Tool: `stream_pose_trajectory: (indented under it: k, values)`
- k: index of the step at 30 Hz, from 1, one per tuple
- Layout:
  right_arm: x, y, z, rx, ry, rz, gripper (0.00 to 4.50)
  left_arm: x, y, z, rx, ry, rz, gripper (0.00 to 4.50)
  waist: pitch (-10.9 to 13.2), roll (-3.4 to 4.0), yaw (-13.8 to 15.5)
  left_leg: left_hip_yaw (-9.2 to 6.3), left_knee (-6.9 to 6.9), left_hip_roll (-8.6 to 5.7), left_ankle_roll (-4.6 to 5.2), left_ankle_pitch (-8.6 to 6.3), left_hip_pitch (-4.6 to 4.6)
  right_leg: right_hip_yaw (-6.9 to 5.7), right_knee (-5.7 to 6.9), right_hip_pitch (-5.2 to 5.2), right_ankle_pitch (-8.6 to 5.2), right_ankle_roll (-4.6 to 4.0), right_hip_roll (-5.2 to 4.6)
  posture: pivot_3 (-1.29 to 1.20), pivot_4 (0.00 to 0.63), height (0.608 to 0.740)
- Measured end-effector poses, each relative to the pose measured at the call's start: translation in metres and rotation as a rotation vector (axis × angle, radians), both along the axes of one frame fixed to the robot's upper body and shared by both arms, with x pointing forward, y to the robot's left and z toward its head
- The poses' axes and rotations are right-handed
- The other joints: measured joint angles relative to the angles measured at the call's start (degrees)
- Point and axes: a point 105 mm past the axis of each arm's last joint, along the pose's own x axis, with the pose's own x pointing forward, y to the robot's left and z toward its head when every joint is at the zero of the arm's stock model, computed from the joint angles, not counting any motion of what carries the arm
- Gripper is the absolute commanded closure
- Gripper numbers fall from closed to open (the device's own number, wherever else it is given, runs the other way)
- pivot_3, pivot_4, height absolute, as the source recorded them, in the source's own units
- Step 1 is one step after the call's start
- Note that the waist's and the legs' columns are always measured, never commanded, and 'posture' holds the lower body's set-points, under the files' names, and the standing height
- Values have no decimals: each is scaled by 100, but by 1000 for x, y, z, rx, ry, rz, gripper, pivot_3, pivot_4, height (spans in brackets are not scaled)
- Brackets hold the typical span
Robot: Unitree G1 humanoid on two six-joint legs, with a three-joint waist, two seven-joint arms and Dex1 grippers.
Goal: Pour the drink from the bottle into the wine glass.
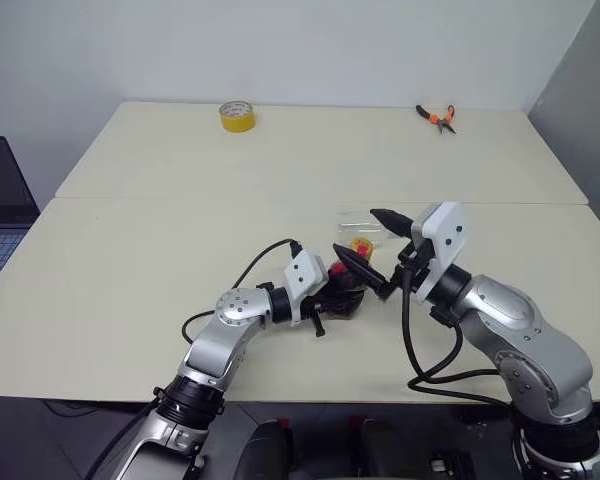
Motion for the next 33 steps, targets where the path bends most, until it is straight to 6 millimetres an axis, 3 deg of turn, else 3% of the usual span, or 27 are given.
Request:
stream_pose_trajectory:
  k: [14,19,24,29,33]
  values:
    - [-9,-26,-5,6,49,-28,0,1,0,-3,15,1,9,3756,0,0,1,0,-1,0,1,0,0,0,0,1,0,0,0,0,150,740]
    - [-12,-52,-9,-9,94,-84,0,2,2,-3,14,1,14,3762,0,0,6,1,0,1,1,0,0,1,0,2,0,0,1,0,150,740]
    - [-28,-33,-6,16,124,58,0,2,1,-3,14,2,8,3762,0,0,-12,0,-2,3,1,-1,1,1,0,2,0,0,4,0,150,740]
    - [-19,-15,5,26,75,69,0,2,1,-3,13,2,7,3762,0,0,-7,-1,-2,2,1,-1,1,1,-1,1,0,1,4,0,150,740]
    - [-8,-11,-3,0,84,33,0,1,1,-3,13,1,6,3762,0,0,-4,1,-1,-1,1,0,-1,1,-5,1,0,0,1,0,150,740]
